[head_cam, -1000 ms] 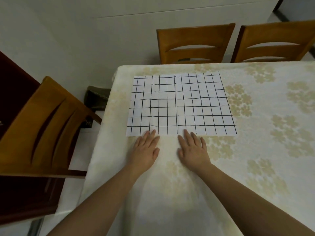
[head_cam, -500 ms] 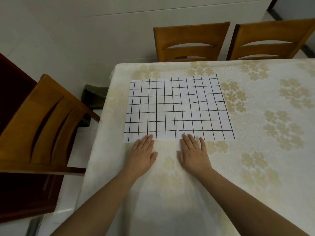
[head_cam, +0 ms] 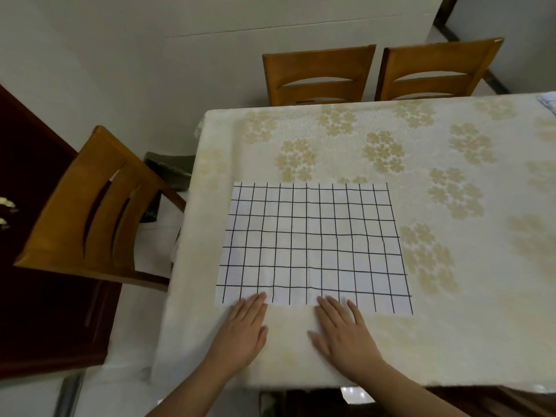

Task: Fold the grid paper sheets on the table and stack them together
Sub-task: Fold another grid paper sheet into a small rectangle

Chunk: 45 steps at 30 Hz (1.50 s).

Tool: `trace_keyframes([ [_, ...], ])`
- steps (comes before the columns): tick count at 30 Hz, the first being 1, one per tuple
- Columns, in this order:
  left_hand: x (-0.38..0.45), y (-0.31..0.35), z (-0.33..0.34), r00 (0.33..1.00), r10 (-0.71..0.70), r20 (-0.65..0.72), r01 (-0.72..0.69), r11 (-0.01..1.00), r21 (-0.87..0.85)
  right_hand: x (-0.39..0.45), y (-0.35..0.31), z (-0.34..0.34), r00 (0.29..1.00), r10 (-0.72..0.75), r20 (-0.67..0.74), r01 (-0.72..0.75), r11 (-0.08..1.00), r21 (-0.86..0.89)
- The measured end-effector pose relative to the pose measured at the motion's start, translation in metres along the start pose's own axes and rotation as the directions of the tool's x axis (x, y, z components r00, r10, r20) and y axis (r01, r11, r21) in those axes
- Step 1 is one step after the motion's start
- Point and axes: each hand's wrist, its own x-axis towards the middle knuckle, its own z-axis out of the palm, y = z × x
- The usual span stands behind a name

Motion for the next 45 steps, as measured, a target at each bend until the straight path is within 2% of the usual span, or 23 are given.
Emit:
trace_keyframes([
  [6, -0.065, 0.017, 0.007, 0.995, -0.007, 0.102, 0.013, 0.998, -0.057, -0.048, -0.016, -0.007, 0.992, -0.113, 0.048, 0.114, 0.993, -0.006],
  [10, -0.088, 0.021, 0.008, 0.993, 0.018, 0.12, -0.009, 0.997, -0.076, -0.065, -0.013, -0.009, 0.98, -0.173, 0.098, 0.173, 0.985, 0.016],
  [17, -0.083, 0.013, -0.006, 0.985, 0.137, -0.106, -0.149, 0.981, -0.12, -0.05, 0.002, -0.021, 0.985, -0.163, -0.057, 0.168, 0.98, 0.105],
  [22, -0.043, 0.01, -0.026, 0.958, 0.129, -0.257, -0.168, 0.976, -0.14, -0.011, 0.016, -0.032, 0.992, -0.035, -0.124, 0.052, 0.99, 0.133],
  [27, 0.006, 0.008, -0.037, 0.96, 0.038, -0.277, -0.094, 0.977, -0.193, 0.03, 0.033, -0.033, 0.993, 0.097, -0.072, -0.085, 0.983, 0.16],
  [33, 0.062, 0.001, -0.033, 0.972, -0.137, -0.19, 0.084, 0.961, -0.263, 0.076, 0.043, -0.032, 0.989, 0.143, -0.033, -0.135, 0.977, 0.167],
  [38, 0.088, -0.002, -0.027, 0.974, -0.185, -0.128, 0.141, 0.945, -0.294, 0.099, 0.048, -0.026, 0.985, 0.165, -0.055, -0.155, 0.976, 0.15],
  [45, 0.108, -0.009, -0.025, 0.97, -0.201, -0.136, 0.156, 0.946, -0.285, 0.11, 0.054, -0.016, 0.981, 0.184, -0.062, -0.175, 0.976, 0.132],
])
